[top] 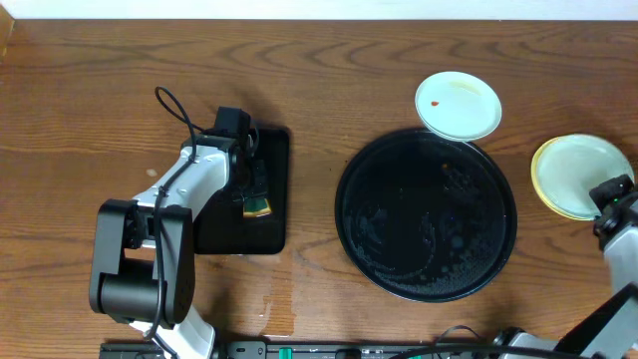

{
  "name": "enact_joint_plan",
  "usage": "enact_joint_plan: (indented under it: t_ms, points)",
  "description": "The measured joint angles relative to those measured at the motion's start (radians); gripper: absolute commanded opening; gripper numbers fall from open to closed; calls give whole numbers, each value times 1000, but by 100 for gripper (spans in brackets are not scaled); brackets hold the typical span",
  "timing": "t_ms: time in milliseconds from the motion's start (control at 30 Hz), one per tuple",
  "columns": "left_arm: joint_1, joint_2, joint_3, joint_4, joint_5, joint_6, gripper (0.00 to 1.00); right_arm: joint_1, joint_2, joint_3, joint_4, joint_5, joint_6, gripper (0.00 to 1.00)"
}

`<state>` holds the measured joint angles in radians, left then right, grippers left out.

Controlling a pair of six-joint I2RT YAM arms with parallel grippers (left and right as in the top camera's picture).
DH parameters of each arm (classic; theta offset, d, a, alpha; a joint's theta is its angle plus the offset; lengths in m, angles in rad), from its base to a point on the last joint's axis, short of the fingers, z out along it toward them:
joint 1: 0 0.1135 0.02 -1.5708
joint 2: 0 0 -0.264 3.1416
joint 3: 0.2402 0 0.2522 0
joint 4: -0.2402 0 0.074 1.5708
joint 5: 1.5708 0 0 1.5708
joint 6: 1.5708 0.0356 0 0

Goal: Clean dirty plates on tray and stack at the side

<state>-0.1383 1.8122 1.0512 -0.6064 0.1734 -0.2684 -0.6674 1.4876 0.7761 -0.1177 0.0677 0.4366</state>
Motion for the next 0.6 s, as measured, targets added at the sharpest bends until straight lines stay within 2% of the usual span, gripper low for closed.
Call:
enact_joint_plan:
  t_ms: [33, 100, 167, 267, 367, 400, 433, 533, 600]
  points:
    - [0, 0, 0, 0, 0, 0, 35, -3, 19, 18, -15, -20, 0, 5]
    - [0, 0, 0, -1, 0, 0, 35, -3, 42, 50, -59, -47, -2, 22]
    - [0, 0, 0, -2, 0, 0, 35, 1, 47, 74, -110, -82, -32, 26]
    - [0, 0, 0, -3, 0, 0, 35, 18, 46, 87, -188, -123, -69, 27]
    - [0, 0, 0, -3, 0, 0, 35, 53, 42, 90, -324, -175, -112, 27]
    - [0, 0, 0, -4, 0, 0, 35, 66, 37, 91, -388, -200, -121, 16]
    - [0, 0, 0, -4, 0, 0, 35, 81, 32, 91, -463, -225, -134, 11]
    - [0, 0, 0, -6, 0, 0, 35, 113, 23, 90, -628, -280, -146, 1]
    - [0, 0, 0, -6, 0, 0, 35, 129, 21, 90, -694, -282, -152, 1]
